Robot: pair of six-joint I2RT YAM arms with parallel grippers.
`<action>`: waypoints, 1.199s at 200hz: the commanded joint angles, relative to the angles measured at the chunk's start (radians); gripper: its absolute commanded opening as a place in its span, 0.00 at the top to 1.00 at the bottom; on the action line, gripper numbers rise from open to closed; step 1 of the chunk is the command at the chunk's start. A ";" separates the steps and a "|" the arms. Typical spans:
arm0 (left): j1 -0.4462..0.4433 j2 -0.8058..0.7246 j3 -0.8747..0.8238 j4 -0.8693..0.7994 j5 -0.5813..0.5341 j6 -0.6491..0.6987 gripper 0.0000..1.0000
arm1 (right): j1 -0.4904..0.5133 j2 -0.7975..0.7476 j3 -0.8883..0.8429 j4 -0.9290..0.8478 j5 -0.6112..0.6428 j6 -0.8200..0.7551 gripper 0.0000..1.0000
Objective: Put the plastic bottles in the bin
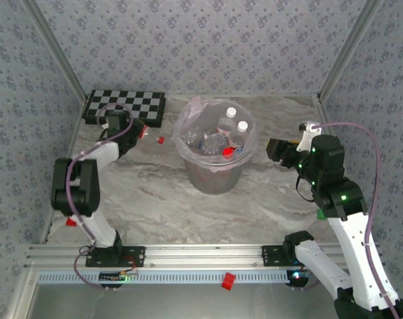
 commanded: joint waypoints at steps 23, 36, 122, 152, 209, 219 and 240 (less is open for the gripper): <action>-0.086 -0.337 -0.033 -0.198 0.016 0.418 0.54 | 0.002 0.098 0.075 0.120 -0.153 0.013 0.26; -0.128 -0.422 -0.036 -0.263 0.051 0.552 0.55 | 0.019 0.160 0.165 0.155 -0.250 0.026 0.26; -0.207 -0.997 -0.096 -0.577 0.211 0.945 0.65 | 0.445 0.619 0.635 0.162 -0.437 -0.099 0.25; -0.223 -1.019 -0.083 -0.599 0.367 0.935 0.66 | 0.507 0.725 0.752 0.166 -0.463 -0.103 0.06; -0.294 -1.023 -0.087 -0.503 0.531 0.944 0.69 | 0.567 0.837 0.858 0.129 -0.468 -0.118 0.01; -0.304 -1.017 -0.093 -0.484 0.546 0.940 0.69 | 0.569 0.852 0.873 0.121 -0.467 -0.114 0.01; -0.328 -1.005 -0.096 -0.470 0.553 0.941 0.69 | 0.575 0.898 0.918 0.085 -0.481 -0.117 0.03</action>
